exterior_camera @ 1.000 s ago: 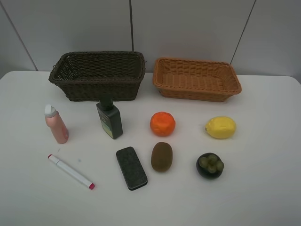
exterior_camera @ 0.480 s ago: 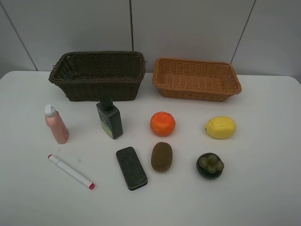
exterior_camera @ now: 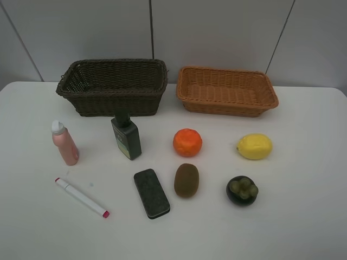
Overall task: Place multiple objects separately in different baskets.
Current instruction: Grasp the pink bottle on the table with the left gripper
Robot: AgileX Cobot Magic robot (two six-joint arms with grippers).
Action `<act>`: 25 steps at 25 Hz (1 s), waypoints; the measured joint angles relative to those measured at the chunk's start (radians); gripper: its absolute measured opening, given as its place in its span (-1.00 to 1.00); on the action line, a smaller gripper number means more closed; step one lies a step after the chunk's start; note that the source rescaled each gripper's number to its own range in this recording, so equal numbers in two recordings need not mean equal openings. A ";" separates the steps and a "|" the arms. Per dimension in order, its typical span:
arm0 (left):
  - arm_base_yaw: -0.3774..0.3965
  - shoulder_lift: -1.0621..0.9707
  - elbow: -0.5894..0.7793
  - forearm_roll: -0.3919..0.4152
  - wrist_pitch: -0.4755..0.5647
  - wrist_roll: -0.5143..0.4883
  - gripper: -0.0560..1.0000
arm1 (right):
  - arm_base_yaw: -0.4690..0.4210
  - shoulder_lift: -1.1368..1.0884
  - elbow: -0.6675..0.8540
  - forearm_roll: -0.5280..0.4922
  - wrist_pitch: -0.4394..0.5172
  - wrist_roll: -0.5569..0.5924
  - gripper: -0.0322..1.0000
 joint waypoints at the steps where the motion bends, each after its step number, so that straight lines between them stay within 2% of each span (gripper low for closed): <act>1: 0.000 0.075 -0.023 0.000 -0.001 -0.003 1.00 | 0.000 0.000 0.000 0.000 0.000 0.000 1.00; 6: 0.000 0.418 -0.151 -0.016 -0.027 -0.019 1.00 | 0.000 0.000 0.000 0.000 -0.001 0.000 1.00; 13: 0.000 0.750 -0.307 -0.037 -0.109 -0.019 1.00 | 0.000 0.000 0.000 0.000 -0.001 0.000 1.00; 17: 0.000 0.884 -0.343 -0.064 -0.142 -0.019 1.00 | 0.000 0.000 0.000 0.000 -0.001 0.000 1.00; 21: 0.000 0.986 -0.352 -0.102 -0.218 -0.003 1.00 | 0.000 0.000 0.000 0.000 -0.001 0.000 1.00; 25: 0.000 1.059 -0.352 -0.108 -0.274 0.002 1.00 | 0.000 0.000 0.000 0.000 -0.001 0.000 1.00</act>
